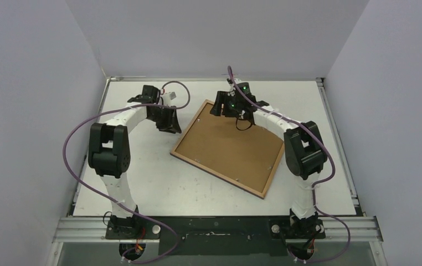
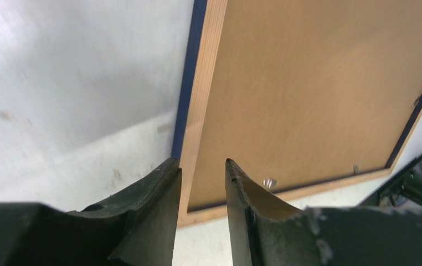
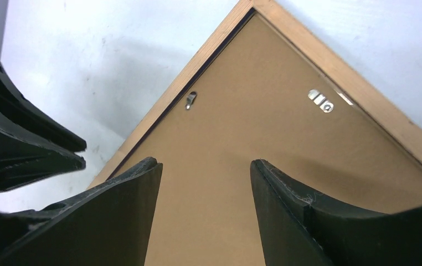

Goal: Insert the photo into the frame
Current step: Install the photo frame at the center of the board.

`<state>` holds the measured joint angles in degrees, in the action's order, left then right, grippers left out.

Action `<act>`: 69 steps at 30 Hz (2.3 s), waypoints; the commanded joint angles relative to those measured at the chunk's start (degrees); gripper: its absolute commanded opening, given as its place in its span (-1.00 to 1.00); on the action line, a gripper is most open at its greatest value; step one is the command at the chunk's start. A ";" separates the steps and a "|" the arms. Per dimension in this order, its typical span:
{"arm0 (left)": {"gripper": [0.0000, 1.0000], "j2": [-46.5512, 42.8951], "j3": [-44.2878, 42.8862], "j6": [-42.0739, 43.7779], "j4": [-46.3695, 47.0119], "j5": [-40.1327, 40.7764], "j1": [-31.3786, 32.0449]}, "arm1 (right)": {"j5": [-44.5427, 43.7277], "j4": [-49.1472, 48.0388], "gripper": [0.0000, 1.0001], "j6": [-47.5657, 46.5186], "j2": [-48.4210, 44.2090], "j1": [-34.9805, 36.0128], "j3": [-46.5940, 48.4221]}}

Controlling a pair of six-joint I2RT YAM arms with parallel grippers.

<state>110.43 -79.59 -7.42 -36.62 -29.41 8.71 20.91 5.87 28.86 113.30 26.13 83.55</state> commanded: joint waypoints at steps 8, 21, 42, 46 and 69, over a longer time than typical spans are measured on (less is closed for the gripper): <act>-0.38 12.94 -16.54 -0.80 4.83 -0.25 1.65 | 1.45 -1.04 0.22 0.81 9.44 1.85 8.17; -0.63 14.65 -14.28 -2.97 7.80 -4.71 2.01 | 6.39 -10.54 0.19 10.33 16.97 2.79 10.72; -0.71 7.53 3.81 -7.15 17.76 -9.11 1.73 | 8.95 -16.22 0.19 19.91 16.98 6.83 5.96; -0.71 7.36 4.87 -7.79 18.29 -9.84 1.84 | 8.53 -17.45 0.19 20.16 16.17 6.70 4.49; -0.73 4.53 8.49 -9.03 20.71 -9.92 1.92 | 9.58 -21.90 0.19 21.75 10.09 5.09 -4.49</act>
<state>116.81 -72.51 -17.39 -15.11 -39.59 10.02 30.22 -12.97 49.67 123.26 29.87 78.19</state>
